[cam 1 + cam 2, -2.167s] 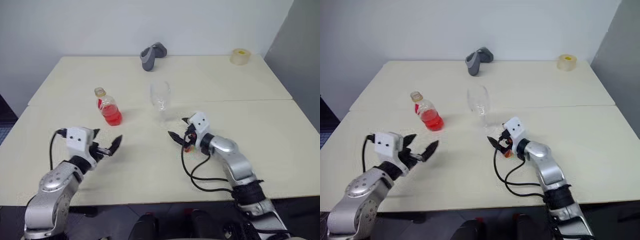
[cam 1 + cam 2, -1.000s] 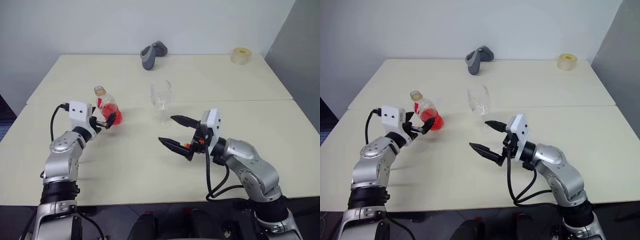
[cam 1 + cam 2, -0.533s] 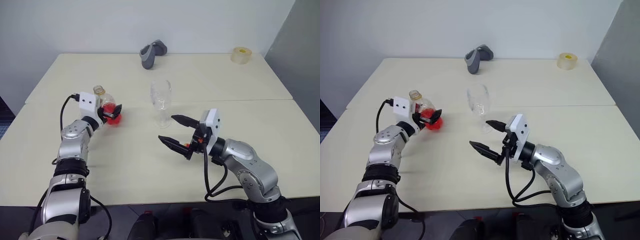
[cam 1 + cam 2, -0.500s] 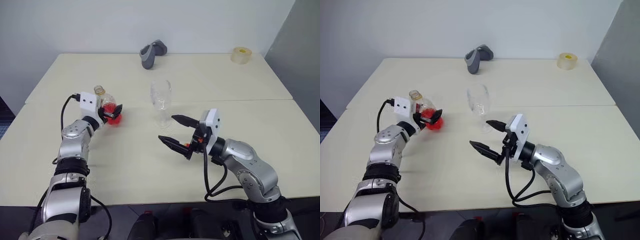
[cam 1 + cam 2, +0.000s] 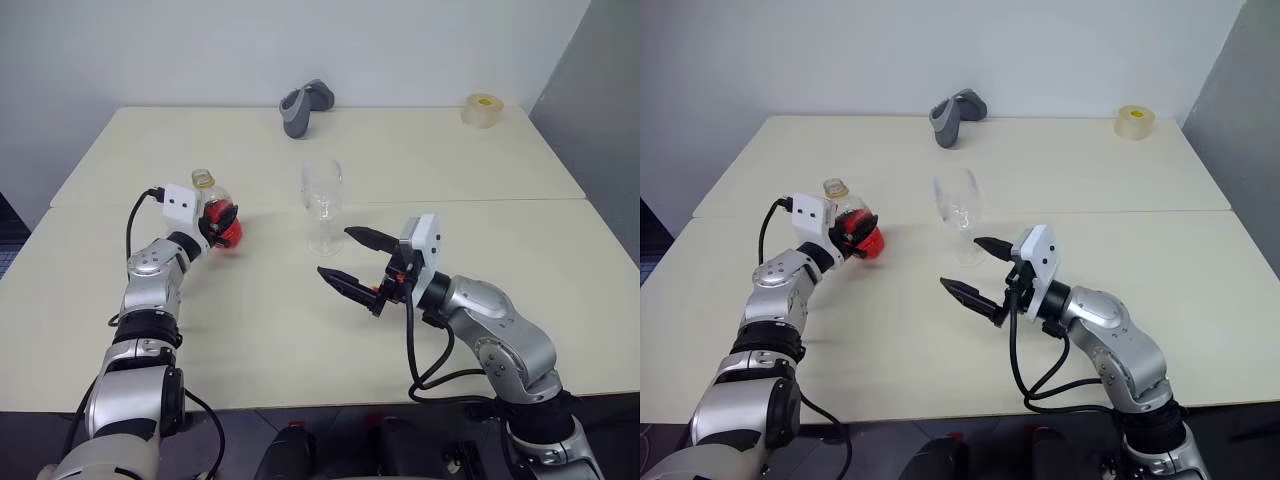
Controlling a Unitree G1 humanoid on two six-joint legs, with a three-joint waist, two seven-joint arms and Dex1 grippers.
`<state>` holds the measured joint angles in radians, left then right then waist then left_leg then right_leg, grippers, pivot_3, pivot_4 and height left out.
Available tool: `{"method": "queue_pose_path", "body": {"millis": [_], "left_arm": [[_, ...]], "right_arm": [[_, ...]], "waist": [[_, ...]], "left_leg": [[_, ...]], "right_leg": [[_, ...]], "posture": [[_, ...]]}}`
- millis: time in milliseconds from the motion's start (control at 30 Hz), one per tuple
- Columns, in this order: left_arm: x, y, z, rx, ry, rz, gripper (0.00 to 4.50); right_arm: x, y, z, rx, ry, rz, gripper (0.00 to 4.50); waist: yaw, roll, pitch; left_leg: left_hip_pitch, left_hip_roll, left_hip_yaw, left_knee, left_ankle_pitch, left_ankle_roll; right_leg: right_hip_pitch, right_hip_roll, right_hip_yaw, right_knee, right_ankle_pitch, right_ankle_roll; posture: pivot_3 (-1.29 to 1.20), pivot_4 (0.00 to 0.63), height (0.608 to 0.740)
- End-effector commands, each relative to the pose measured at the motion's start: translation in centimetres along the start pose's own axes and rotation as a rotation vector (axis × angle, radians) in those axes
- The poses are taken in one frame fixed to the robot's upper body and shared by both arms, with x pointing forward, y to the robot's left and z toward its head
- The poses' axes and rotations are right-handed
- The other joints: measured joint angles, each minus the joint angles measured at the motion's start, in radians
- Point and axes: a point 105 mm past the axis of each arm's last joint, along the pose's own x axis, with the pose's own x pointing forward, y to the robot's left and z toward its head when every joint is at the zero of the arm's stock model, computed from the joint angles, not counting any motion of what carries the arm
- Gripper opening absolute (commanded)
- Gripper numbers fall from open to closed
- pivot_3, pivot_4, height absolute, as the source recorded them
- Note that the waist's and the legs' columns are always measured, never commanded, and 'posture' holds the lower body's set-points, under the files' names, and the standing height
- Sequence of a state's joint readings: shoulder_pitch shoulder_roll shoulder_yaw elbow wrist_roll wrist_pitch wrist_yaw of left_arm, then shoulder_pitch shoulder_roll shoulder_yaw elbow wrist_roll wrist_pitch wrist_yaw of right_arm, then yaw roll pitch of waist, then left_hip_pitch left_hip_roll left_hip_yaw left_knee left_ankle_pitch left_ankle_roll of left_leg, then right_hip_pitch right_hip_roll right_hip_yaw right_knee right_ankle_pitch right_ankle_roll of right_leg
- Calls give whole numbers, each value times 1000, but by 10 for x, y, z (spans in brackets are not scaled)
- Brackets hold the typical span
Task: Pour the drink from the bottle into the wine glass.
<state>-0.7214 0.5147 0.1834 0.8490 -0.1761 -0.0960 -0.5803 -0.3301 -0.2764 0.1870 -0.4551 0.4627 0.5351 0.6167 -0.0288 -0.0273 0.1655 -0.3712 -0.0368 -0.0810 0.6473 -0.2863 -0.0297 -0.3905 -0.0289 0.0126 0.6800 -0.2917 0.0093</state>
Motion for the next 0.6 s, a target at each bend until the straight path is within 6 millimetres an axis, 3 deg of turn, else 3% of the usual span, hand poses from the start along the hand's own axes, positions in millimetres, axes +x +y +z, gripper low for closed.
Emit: {"method": "queue_pose_path", "body": {"millis": [33, 167, 300, 600], "left_arm": [[6, 3, 26, 38, -70, -2, 1209], [19, -4, 59, 113, -110, -60, 1137], [31, -16, 87, 255, -124, -147, 1136], [44, -46, 131, 545, -184, -318, 1136]], "right_arm": [[1, 0, 12, -32, -44, 6, 4500], [1, -5, 11, -57, -25, 3, 4500], [-3, -17, 8, -94, 11, -14, 4500], [-1, -56, 42, -166, -44, -94, 4500]], "waist": [[0, 0, 0], [1, -4, 2], [2, -5, 3], [-3, -5, 3]], "left_leg": [[0, 0, 0, 0, 0, 0], [-4, 0, -3, 3, 0, 0], [-25, -3, -7, 17, 1, -1], [-26, -4, -5, 17, 1, 0]], "right_leg": [[0, 0, 0, 0, 0, 0], [-3, 0, -3, 1, 0, 0], [-17, -1, -7, 8, 1, 1], [-21, -2, -4, 10, 2, 3]], "posture": [[0, 150, 740], [0, 150, 740], [0, 150, 740], [0, 150, 740]]}}
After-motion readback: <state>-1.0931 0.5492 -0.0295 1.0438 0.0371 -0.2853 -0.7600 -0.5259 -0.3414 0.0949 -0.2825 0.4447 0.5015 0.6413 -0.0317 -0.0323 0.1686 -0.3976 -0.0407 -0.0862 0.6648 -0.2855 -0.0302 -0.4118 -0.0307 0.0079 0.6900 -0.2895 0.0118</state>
